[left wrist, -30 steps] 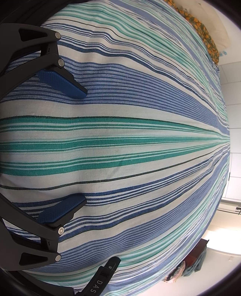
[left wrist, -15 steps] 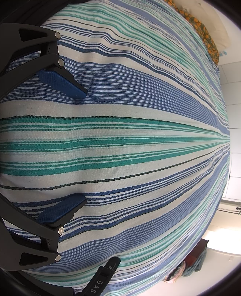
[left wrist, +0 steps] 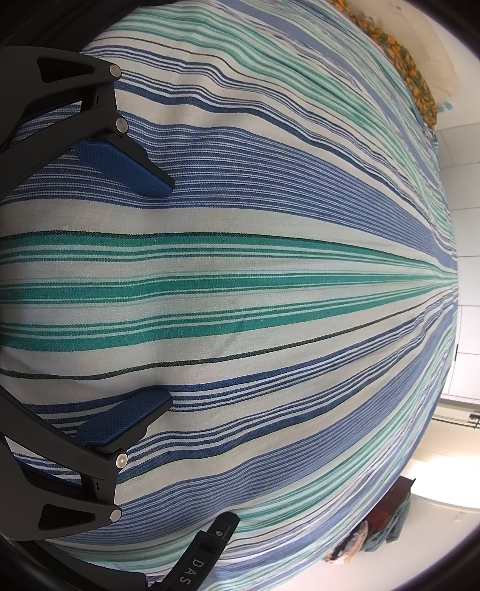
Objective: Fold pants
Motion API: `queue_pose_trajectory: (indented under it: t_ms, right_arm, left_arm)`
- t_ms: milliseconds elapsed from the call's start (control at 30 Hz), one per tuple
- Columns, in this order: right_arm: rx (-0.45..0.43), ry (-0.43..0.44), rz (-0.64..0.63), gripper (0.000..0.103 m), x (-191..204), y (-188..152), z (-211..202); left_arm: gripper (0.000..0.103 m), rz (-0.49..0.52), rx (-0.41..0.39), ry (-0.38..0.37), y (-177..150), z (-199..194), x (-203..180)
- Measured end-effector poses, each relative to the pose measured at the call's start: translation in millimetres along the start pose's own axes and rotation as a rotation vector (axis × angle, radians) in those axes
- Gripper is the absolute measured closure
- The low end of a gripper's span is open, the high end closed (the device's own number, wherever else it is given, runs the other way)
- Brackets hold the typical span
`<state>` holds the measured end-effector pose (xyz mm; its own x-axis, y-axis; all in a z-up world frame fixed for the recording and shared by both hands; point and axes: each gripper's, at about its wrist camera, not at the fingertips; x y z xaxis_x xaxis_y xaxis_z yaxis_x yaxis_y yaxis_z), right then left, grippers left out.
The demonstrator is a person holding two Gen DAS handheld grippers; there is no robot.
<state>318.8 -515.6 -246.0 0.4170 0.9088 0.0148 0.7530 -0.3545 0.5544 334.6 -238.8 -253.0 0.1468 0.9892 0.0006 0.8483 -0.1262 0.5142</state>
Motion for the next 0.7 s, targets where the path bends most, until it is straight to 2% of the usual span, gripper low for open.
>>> queue_pose_trajectory:
  t_ms: [367, 567, 633, 700]
  right_arm:
    - [0.000, 0.000, 0.000, 0.000, -0.2, 0.0, 0.0]
    - [0.000, 0.000, -0.001, 0.000, -0.2, -0.2, -0.1]
    - [0.000, 0.000, -0.001, 0.000, -0.2, -0.2, -0.1]
    - [0.000, 0.000, 0.001, 0.000, 0.1, -0.1, -0.2]
  left_arm:
    - [0.001, -0.001, 0.013, -0.004, 1.2, -2.2, 4.1]
    - [0.001, 0.016, 0.077, 0.011, 9.8, -8.0, 3.1]
    - [0.002, 0.040, 0.100, -0.014, 16.2, -23.1, 0.6]
    - [0.002, 0.033, 0.067, -0.072, 19.2, -51.9, 0.3]
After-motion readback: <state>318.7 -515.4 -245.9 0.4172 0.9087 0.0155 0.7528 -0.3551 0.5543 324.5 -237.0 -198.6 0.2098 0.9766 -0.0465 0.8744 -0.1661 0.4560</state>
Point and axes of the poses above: each gripper's, at about its wrist camera, not at the fingertips, and z roughly the way its jaws point, x to its left, y to its top, and after that the axes turned 2 degrees about z, right-handed
